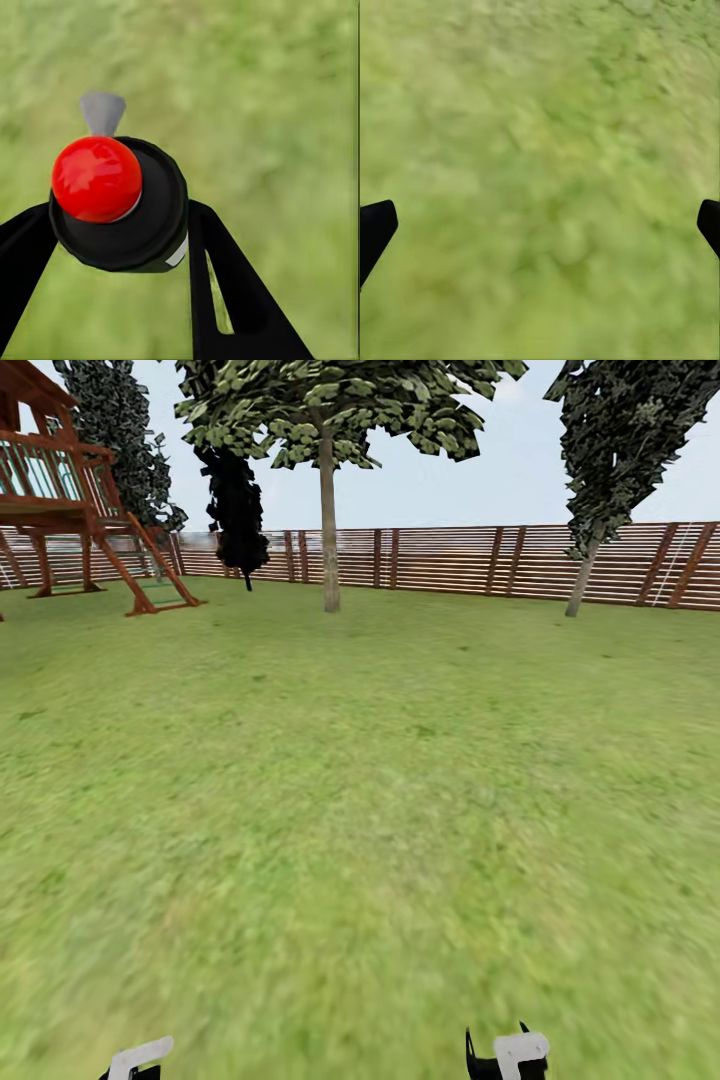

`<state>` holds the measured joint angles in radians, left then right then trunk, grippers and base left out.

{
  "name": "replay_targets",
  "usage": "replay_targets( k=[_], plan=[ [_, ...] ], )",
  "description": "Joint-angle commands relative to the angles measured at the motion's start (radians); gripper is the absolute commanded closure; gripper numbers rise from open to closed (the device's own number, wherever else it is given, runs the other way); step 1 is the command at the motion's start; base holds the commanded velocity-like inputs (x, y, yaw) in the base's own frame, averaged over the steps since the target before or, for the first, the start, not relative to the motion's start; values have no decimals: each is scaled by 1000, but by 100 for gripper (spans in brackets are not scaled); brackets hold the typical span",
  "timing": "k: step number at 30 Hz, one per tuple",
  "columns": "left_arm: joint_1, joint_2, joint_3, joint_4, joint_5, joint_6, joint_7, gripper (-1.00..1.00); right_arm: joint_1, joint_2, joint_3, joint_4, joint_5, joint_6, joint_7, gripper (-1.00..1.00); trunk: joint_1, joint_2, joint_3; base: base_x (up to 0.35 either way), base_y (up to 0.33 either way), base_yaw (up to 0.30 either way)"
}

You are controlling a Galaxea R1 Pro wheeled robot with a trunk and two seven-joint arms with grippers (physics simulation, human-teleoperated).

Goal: In the garden, pick up the pesticide atomizer on the floor and spray pesticide onto both trees until each tree trunk is fully covered.

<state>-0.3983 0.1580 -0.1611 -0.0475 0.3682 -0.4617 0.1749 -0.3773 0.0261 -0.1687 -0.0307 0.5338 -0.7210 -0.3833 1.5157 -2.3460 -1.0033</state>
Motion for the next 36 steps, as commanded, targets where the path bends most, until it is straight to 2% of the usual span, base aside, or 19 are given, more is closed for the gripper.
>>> replay_targets(
  k=[1, 36],
  plan=[
    [0, 0, 0, 0, 0, 0, 0, 100, 0, 0, 0, 0, 0, 0, 0, -100, 0, 0, 0, 340, 0, 0],
    [0, 0, 0, 0, 0, 0, 0, 100, 0, 0, 0, 0, 0, 0, 0, -100, 0, 0, 0, 339, 0, 0]
  ],
)
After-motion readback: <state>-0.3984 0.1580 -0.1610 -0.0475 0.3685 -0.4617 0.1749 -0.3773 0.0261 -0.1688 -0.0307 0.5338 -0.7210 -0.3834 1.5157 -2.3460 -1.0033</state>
